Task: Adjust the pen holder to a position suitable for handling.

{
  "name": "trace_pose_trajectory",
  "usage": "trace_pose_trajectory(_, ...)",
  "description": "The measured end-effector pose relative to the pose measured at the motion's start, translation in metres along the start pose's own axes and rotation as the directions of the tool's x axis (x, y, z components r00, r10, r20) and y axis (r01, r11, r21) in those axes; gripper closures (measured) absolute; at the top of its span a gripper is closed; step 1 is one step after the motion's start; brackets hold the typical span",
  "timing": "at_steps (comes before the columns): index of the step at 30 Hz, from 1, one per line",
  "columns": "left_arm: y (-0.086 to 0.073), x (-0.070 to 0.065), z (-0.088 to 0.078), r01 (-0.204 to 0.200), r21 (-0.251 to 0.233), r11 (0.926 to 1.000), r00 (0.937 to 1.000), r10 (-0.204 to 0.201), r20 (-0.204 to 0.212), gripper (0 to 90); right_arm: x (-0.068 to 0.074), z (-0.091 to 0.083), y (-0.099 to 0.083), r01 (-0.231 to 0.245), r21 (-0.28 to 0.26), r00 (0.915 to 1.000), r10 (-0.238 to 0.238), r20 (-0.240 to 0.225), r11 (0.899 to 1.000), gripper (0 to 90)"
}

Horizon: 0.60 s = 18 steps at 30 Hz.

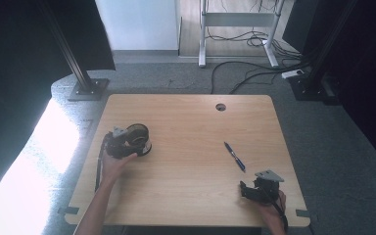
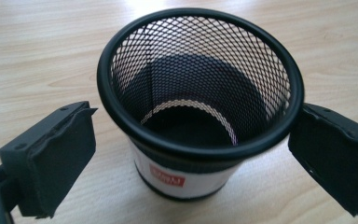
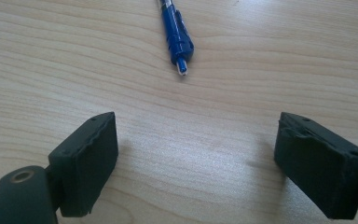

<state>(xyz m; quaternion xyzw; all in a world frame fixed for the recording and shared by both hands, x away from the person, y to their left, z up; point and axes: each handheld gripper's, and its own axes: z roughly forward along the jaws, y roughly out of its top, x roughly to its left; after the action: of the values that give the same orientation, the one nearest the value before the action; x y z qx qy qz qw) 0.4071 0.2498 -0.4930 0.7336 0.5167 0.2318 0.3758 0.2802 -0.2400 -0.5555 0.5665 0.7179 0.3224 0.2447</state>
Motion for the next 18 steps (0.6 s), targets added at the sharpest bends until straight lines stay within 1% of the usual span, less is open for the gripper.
trace_pose_trajectory(1, 0.0, 0.0, 0.003, -0.006, -0.012, 0.9999, 1.0, 0.006, 0.004, 0.7, 0.0, 0.0, 0.0, 0.0, 0.0, 1.0, 0.0, 0.0, 1.0, 12.8)
trace_pose_trajectory(6, -0.001, 0.002, 0.008, 0.0, -0.024, 0.9997, 0.9999, 0.0, 0.013, 0.6, 0.0, 0.0, 0.0, 0.0, 0.0, 1.0, 0.0, 0.0, 1.0, 12.8)
trace_pose_trajectory(7, -0.001, 0.0, 0.01, -0.013, -0.032, 0.9994, 0.9999, 0.013, 0.005, 0.8, 0.0, 0.0, 0.0, 0.0, 0.001, 1.0, 0.0, 0.001, 1.0, 12.8)
trace_pose_trajectory(9, -0.001, 0.0, 0.013, -0.013, -0.033, 0.9994, 0.9999, 0.013, -0.002, 0.8, 0.0, 0.0, 0.0, -0.001, 0.0, 1.0, 0.001, 0.0, 1.0, 12.8)
trace_pose_trajectory(11, -0.002, 0.001, 0.017, -0.008, -0.022, 0.9997, 0.9999, 0.007, -0.01, 0.9, 0.0, 0.0, 0.0, -0.001, 0.0, 1.0, 0.001, 0.0, 1.0, 12.8)
trace_pose_trajectory(14, -0.002, 0.001, 0.021, -0.005, -0.018, 0.9998, 0.9999, 0.005, -0.012, 0.9, 0.0, 0.0, 0.0, 0.0, 0.001, 1.0, 0.0, 0.001, 1.0, 12.8)
trace_pose_trajectory(15, -0.002, 0.0, 0.023, -0.003, -0.028, 0.9996, 0.9999, 0.003, -0.013, 0.9, 0.0, 0.0, 0.0, -0.001, 0.0, 1.0, 0.001, 0.0, 1.0, 12.8)
trace_pose_trajectory(18, -0.002, 0.0, 0.025, -0.006, -0.033, 0.9994, 0.9999, 0.006, -0.016, 1.1, 0.0, 0.0, 0.0, 0.0, 0.0, 1.0, 0.0, 0.0, 1.0, 12.8)
